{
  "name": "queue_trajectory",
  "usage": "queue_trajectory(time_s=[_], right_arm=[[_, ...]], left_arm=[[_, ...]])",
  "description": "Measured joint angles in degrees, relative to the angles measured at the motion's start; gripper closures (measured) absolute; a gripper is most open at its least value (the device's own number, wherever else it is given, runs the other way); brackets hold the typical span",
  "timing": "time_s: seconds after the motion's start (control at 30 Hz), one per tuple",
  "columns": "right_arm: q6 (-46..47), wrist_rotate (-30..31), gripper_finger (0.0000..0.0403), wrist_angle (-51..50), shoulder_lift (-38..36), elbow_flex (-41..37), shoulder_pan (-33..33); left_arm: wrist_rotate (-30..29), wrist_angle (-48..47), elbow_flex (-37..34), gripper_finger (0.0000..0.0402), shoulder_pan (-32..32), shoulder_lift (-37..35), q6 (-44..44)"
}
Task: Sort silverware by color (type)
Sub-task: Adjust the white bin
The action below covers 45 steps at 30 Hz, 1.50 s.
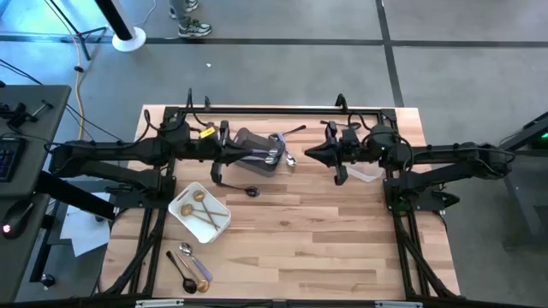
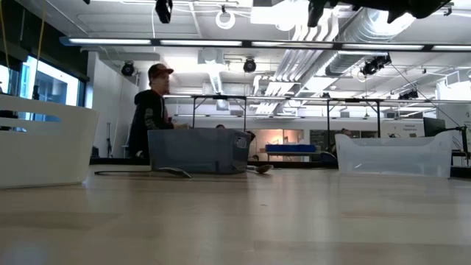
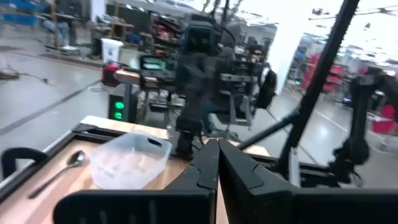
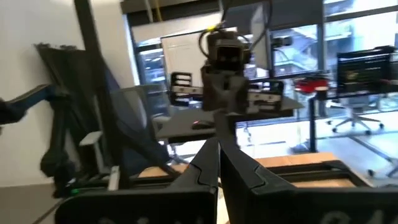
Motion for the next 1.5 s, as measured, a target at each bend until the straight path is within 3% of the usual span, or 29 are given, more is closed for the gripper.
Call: queue_trajectory(time_s=[0.13,0.27,0.47,1.5], right_arm=[[-1.1,-0.2,0.0402,0.0,0.0,0.0,0.0],[-6.2,0.5,0.0402,-0.1,0.0,0.0,0.0],[-5.9,0.2,0.0402,-0.3,0.0,0.0,0.1],[-3.9,-0.1,0.0402,-3.1,0.0,0.0,0.3]], left_arm=[[-1.2,-1.5,0.0,0.0401,-0.9,0.1,3.7],[-3.7,-4.0,0.0,0.0401,-1.8,0.1,1.5],[-5.7,-4.7,0.0,0.0401,-2.8,0.1,3.3],[-5.8,-4.3,0.0,0.0401,-2.9,0.1,3.9]])
